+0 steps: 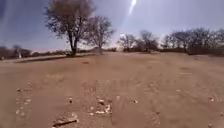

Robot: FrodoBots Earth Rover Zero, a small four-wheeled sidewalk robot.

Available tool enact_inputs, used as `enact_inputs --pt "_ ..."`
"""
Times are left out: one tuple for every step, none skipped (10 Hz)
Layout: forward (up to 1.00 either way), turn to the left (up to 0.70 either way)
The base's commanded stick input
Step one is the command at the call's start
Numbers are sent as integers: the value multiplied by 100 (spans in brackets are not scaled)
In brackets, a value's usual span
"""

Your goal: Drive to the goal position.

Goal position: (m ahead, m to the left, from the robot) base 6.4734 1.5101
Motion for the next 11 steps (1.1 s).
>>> enact_inputs --pt "100 0" --pt "100 0" --pt "100 0" --pt "100 0" --pt "100 0" --pt "100 0" --pt "100 0" --pt "100 0" --pt "100 0" --pt "100 0" --pt "100 0"
